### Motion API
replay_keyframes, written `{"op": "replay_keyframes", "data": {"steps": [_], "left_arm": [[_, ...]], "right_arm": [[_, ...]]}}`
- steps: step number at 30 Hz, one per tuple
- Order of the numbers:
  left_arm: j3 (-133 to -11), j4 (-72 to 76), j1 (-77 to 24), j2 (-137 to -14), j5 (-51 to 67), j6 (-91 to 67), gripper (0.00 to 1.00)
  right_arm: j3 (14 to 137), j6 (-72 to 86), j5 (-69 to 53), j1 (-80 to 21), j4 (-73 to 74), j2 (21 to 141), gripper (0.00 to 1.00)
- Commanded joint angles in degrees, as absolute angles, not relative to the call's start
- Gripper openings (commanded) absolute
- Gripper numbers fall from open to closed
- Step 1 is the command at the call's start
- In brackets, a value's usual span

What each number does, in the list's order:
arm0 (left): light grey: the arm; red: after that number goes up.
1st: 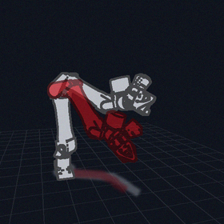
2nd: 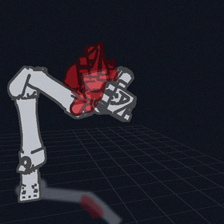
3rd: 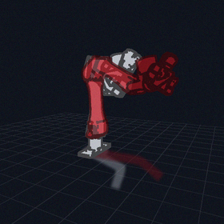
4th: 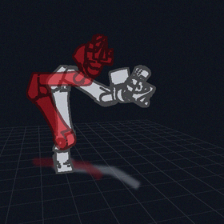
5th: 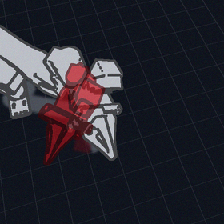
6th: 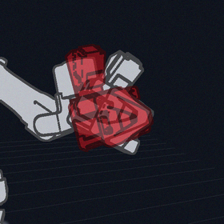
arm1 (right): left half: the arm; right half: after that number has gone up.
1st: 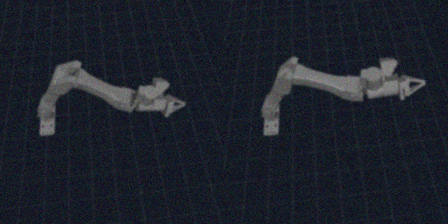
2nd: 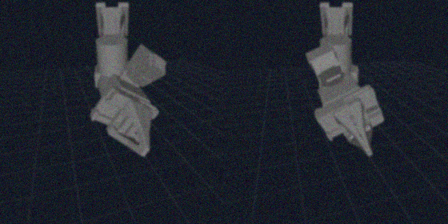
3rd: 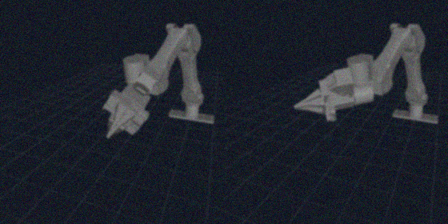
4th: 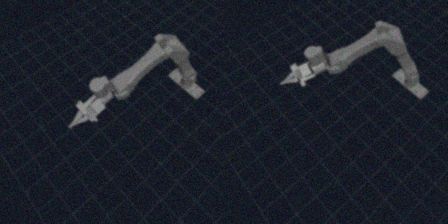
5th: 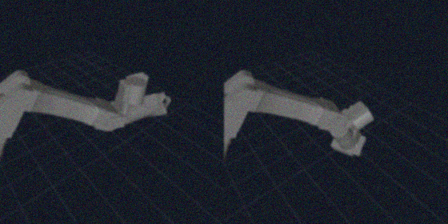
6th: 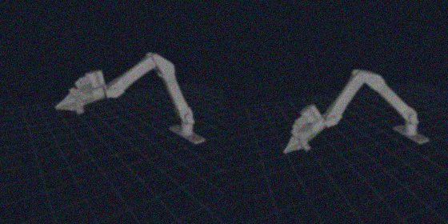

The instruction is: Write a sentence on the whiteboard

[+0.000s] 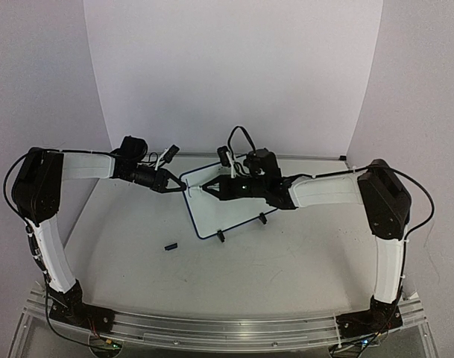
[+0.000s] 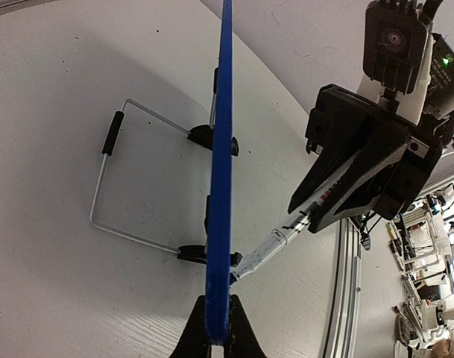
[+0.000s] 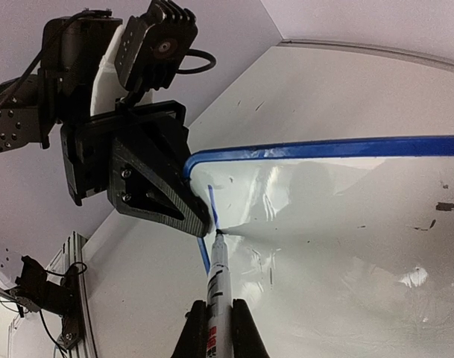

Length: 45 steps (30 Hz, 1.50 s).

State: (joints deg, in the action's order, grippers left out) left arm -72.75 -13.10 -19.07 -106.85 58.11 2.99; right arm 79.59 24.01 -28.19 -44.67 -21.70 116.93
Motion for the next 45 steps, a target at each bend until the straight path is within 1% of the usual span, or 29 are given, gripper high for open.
{"op": "replay_keyframes", "data": {"steps": [1,18,27,45], "left_arm": [[-74.0,-15.3,-19.4,-105.0,56.4,5.6,0.0],[-74.1,-15.4,-19.4,-104.9,56.3,5.7,0.0],[-74.1,-15.6,-19.4,-104.8,56.3,5.8,0.0],[-74.2,-15.7,-19.6,-104.7,56.2,5.9,0.0]], "right_arm": [[77.9,23.2,-22.5,-44.5,-21.9,114.4,0.0],[76.3,23.1,-22.5,-44.5,-23.1,111.7,0.0],[75.2,23.6,-26.5,-44.5,-25.3,108.6,0.0],[81.7,24.1,-26.6,-44.3,-24.5,114.9,0.0]]}}
